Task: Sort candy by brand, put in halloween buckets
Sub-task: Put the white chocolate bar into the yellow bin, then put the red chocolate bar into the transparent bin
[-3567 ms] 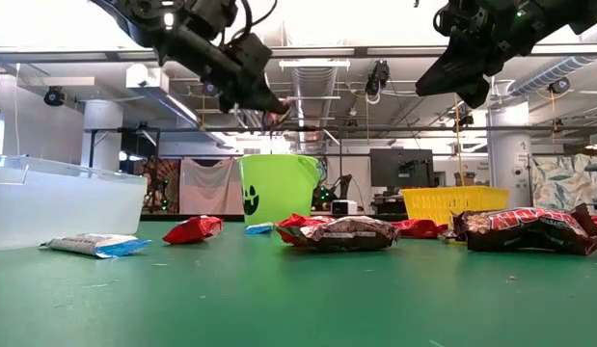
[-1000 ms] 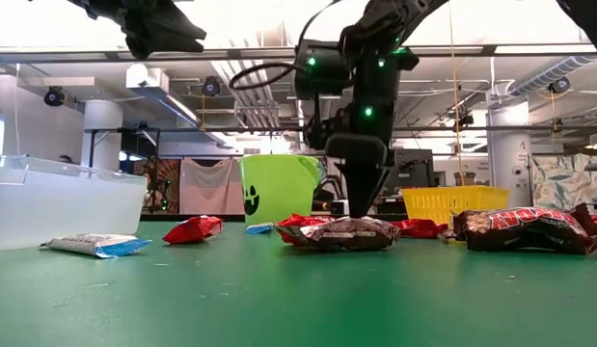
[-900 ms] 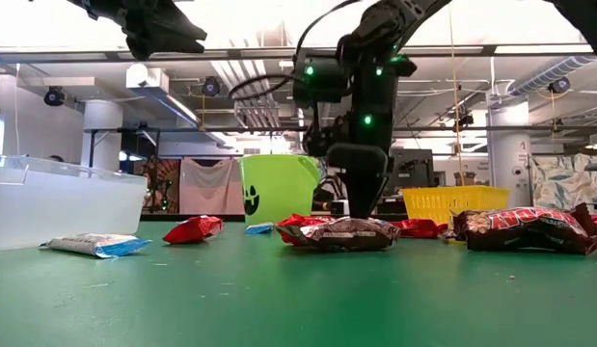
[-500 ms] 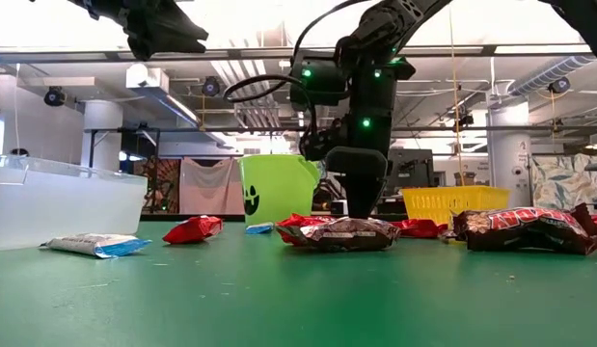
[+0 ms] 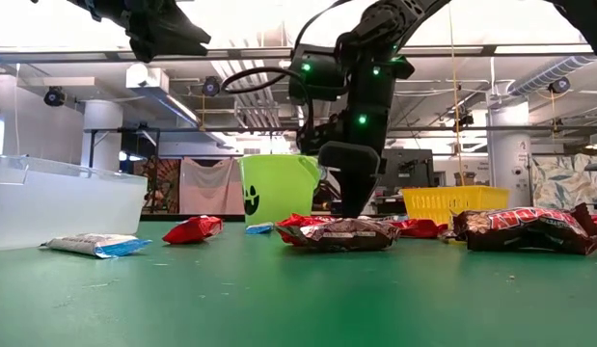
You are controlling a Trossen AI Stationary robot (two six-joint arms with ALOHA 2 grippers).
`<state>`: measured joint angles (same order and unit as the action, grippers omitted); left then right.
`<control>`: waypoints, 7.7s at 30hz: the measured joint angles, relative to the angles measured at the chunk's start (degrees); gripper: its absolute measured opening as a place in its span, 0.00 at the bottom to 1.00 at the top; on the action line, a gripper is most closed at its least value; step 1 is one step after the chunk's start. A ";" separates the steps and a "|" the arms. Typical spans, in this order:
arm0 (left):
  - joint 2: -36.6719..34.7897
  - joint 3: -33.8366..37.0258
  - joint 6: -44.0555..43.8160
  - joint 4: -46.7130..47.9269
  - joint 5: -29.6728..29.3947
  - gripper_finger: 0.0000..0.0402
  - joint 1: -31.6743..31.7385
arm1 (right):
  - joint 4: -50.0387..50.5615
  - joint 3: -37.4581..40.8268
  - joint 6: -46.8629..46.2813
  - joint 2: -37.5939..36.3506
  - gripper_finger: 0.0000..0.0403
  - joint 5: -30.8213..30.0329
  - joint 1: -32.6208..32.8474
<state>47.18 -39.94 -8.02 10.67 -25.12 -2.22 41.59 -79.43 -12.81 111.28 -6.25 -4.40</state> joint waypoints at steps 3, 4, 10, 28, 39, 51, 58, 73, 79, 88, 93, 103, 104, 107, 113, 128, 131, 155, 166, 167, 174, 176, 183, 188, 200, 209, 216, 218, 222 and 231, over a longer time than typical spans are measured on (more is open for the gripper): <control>0.00 0.00 0.01 0.05 0.00 0.40 0.00 | 0.06 0.19 -0.03 -1.59 0.03 1.12 -0.02; 0.00 0.00 0.01 0.03 0.00 0.40 0.00 | 0.05 0.19 -0.03 -2.09 0.02 1.15 0.00; 0.24 0.00 0.01 0.03 0.02 0.40 0.00 | -0.22 0.17 -0.07 -3.73 0.02 1.98 0.36; 13.55 -0.55 0.23 -4.76 6.68 0.38 -5.35 | -11.75 10.24 -6.65 -5.82 0.02 -16.23 8.16; 19.61 -1.64 0.10 -5.58 6.67 0.38 -5.74 | -16.44 12.37 -5.95 -8.18 0.02 -15.88 9.27; 18.99 -1.64 0.05 -6.64 6.64 0.38 -5.75 | -22.71 18.00 -7.61 -8.09 0.02 -16.63 7.91; 20.85 -1.64 1.50 -7.97 7.08 0.38 -5.88 | -35.24 18.12 -5.91 -7.93 0.02 -8.71 8.84; 40.56 -3.85 3.47 -18.19 8.90 0.12 -7.25 | -13.96 22.11 -16.59 -30.10 0.02 6.23 1.48; 51.16 -10.65 6.47 -18.05 8.01 0.02 -7.30 | -20.70 25.11 -17.20 -29.74 0.03 6.11 -1.42; 60.37 -14.70 6.84 -16.68 7.69 0.00 -7.09 | -27.07 25.45 -17.23 -21.15 0.21 12.25 -1.64; 61.92 -14.78 6.57 -16.88 7.65 0.00 -6.47 | -28.54 25.48 -17.25 -17.96 0.35 12.32 -1.94; 61.91 -13.78 6.02 -16.22 7.69 0.00 -5.35 | -30.99 25.43 -16.47 -16.11 0.50 12.90 -3.72; 61.99 -13.71 6.02 -16.30 7.93 0.00 -5.26 | -30.86 25.43 -15.73 -16.11 0.50 12.96 -3.74; 62.14 -13.68 5.94 -16.53 8.42 0.00 -5.20 | -30.26 25.11 -13.28 -16.36 0.51 14.23 -3.89; 62.14 -13.66 5.94 -16.68 8.71 0.00 -4.87 | -28.03 22.93 -11.58 -16.61 0.51 14.24 -3.89; 62.60 -13.53 5.93 -17.37 8.72 0.00 -4.79 | -21.73 18.18 0.27 -16.66 0.51 13.58 -5.12; 63.04 -13.53 5.83 -18.32 8.68 0.00 -4.79 | -20.88 17.00 -0.97 -15.96 0.51 14.01 -5.95; 63.47 -13.10 5.80 -20.74 8.68 0.00 -4.63 | -17.77 13.63 2.25 -8.79 0.20 21.76 -4.98; 56.22 -13.09 5.52 -14.50 4.78 0.00 -4.81 | -11.98 12.28 2.34 -11.65 0.06 21.30 -4.99; 54.75 -13.09 5.54 -13.18 4.40 0.00 -4.84 | -11.41 12.06 2.32 -12.67 0.06 21.25 -5.00; 43.01 -13.07 5.46 -4.49 1.66 0.00 -6.20 | 0.66 11.88 0.34 -23.04 0.06 12.47 -4.90; 39.95 -13.07 5.07 -2.22 1.64 0.00 -6.75 | 7.44 11.88 -2.40 -26.15 0.06 5.72 -5.00; 33.14 -12.95 4.28 0.21 1.64 0.00 -8.24 | 20.65 13.56 -17.46 -33.58 0.07 -7.31 -5.11; 31.50 -12.92 4.27 0.21 1.64 0.00 -8.37 | 20.83 15.82 -18.17 -34.47 0.21 -7.31 -5.11; 31.47 -12.90 3.07 3.76 1.66 0.00 -8.36 | 16.89 16.25 -19.62 -35.51 0.46 -8.12 -3.99; 32.68 -12.85 2.95 6.46 1.72 0.00 -8.46 | 2.28 18.59 -14.53 -37.05 0.45 -7.95 3.17; 33.65 -12.83 -22.18 14.25 17.83 0.00 -8.78 | -0.70 18.69 -13.51 -37.05 0.45 -8.82 6.61; 34.10 -12.83 -35.27 14.23 20.98 0.00 -8.75 | -0.81 18.75 -13.25 -37.05 0.45 -8.81 6.67; 36.59 -13.19 -47.51 14.41 23.73 0.00 -9.01 | -0.94 18.83 -11.53 -37.05 0.45 -8.89 6.64; 48.64 -22.91 -51.30 25.07 20.75 0.09 -8.97 | -2.52 18.85 -7.55 -37.05 0.45 -8.80 6.85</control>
<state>95.82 -62.85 -59.32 35.74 -4.38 -11.19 39.07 -60.58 -20.37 74.24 -15.05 2.45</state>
